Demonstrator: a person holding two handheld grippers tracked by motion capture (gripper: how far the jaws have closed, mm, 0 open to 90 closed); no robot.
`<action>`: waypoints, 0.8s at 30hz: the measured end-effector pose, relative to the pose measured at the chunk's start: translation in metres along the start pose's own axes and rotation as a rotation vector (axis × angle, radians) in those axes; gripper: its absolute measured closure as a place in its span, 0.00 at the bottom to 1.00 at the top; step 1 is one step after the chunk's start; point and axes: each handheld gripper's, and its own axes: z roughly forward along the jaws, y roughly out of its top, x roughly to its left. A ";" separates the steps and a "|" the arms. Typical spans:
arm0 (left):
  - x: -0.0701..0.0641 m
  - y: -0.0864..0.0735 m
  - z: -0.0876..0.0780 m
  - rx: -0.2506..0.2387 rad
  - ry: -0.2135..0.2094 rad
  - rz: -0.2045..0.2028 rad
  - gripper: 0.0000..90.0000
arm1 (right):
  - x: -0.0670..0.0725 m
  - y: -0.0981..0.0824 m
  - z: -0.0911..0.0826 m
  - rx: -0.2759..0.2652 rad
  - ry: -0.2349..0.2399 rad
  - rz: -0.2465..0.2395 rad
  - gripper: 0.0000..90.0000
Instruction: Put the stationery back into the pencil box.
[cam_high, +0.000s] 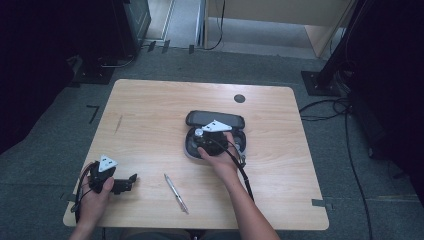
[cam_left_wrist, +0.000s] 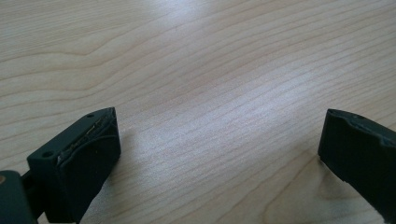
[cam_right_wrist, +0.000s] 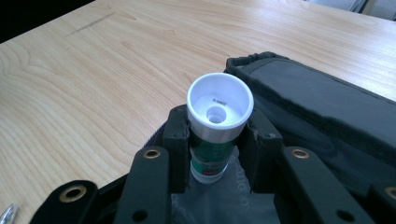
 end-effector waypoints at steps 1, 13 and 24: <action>0.000 0.000 0.000 0.000 0.000 0.000 0.00 | -0.001 -0.001 -0.001 0.000 0.003 0.001 0.74; 0.000 0.000 0.000 0.001 0.002 0.003 0.00 | -0.019 -0.020 -0.023 0.003 0.040 0.034 0.74; -0.001 0.000 0.000 0.003 0.005 0.004 0.00 | -0.037 -0.038 -0.036 0.024 0.024 0.073 0.71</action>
